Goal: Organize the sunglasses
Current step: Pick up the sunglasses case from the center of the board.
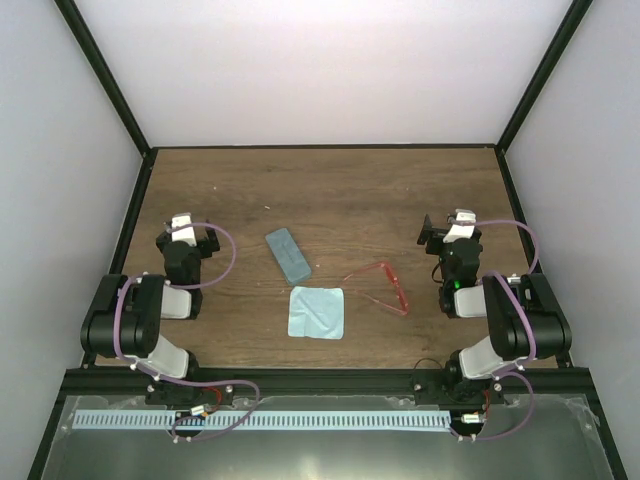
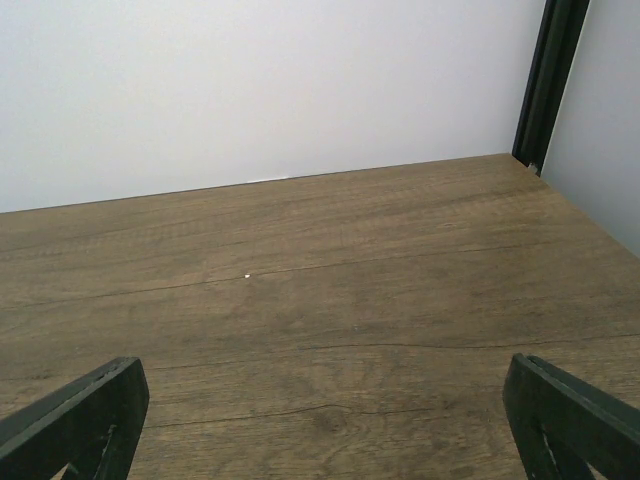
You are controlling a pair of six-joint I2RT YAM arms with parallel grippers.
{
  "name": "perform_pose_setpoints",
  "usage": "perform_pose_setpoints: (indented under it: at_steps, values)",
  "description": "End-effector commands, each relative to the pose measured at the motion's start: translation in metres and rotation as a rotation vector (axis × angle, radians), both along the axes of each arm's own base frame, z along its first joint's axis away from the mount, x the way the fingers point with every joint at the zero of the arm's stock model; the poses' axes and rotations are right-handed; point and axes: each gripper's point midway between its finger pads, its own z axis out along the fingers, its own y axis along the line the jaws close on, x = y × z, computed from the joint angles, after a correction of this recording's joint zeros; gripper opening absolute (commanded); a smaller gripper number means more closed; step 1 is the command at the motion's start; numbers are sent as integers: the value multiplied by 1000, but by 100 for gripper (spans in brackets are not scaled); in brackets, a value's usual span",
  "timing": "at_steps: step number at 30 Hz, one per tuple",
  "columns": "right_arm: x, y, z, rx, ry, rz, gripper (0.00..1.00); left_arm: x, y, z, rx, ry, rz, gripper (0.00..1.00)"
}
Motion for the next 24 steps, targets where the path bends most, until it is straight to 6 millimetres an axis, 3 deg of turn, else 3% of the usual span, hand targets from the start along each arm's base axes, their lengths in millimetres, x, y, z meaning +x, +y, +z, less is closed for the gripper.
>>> perform_pose_setpoints:
  at_steps: [1,14,18,21,24]
  values:
    - [3,0,14,-12,-49,-4,100,5,-1,14,4,-53,0,100]
    - [4,0,13,-13,-47,-4,100,5,-2,16,3,-53,-7,100]
    - [6,1,12,-9,-39,3,100,21,-14,28,19,8,-82,100]
    - [17,25,20,-41,20,140,100,20,-9,44,13,-7,-54,100]
    - [19,50,41,26,129,229,100,7,-3,76,-31,-64,2,100]
